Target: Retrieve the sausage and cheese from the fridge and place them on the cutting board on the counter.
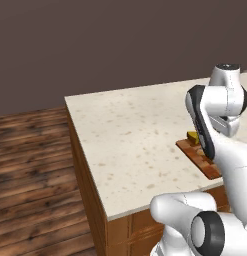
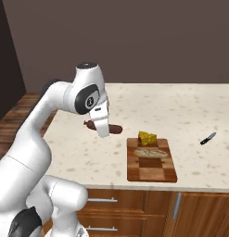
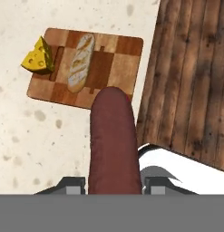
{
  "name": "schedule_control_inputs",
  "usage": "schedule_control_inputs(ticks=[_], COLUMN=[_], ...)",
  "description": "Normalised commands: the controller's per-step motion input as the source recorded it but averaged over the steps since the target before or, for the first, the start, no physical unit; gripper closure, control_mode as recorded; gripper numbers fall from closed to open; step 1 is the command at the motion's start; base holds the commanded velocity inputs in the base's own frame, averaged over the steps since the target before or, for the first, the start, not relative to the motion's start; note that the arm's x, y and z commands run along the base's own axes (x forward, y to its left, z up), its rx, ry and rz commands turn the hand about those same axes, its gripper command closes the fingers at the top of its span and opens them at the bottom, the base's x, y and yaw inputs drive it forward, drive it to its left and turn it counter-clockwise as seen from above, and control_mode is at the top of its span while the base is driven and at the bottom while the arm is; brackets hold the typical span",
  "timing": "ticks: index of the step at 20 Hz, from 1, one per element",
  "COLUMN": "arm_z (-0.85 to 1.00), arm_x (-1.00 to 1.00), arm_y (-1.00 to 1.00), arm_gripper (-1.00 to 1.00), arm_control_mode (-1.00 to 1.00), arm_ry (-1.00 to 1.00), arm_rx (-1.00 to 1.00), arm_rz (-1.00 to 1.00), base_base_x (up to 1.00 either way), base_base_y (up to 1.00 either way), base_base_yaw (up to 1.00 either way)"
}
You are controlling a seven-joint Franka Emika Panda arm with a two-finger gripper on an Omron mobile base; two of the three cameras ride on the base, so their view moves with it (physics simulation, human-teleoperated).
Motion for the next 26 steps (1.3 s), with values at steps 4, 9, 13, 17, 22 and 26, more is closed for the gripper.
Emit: schedule_control_inputs(ticks=[4,9,13,17,22,26], arm_z=[-0.15,-0.29,-0.50,-0.57,-0.60,-0.53], arm_x=[0.11,0.00,0.15,0.29,0.22,0.19], arm_y=[-0.45,-0.40,-0.42,-0.46,-0.33,-0.30], arm_gripper=[1.00,1.00,1.00,1.00,1.00,1.00], arm_control_mode=[-1.00,-1.00,-1.00,-1.00,-1.00,-1.00], arm_ry=[0.14,0.03,0.00,0.02,0.00,-0.03], arm_rx=[0.00,0.00,-0.01,-0.04,-0.11,-0.15], arm_rz=[-0.06,0.00,0.00,0.05,0.01,-0.04], base_base_x=[0.00,0.00,0.00,0.00,0.00,0.00], base_base_y=[0.00,0.00,0.00,0.00,0.00,0.00], base_base_yaw=[0.00,0.00,0.00,0.00,0.00,0.00])
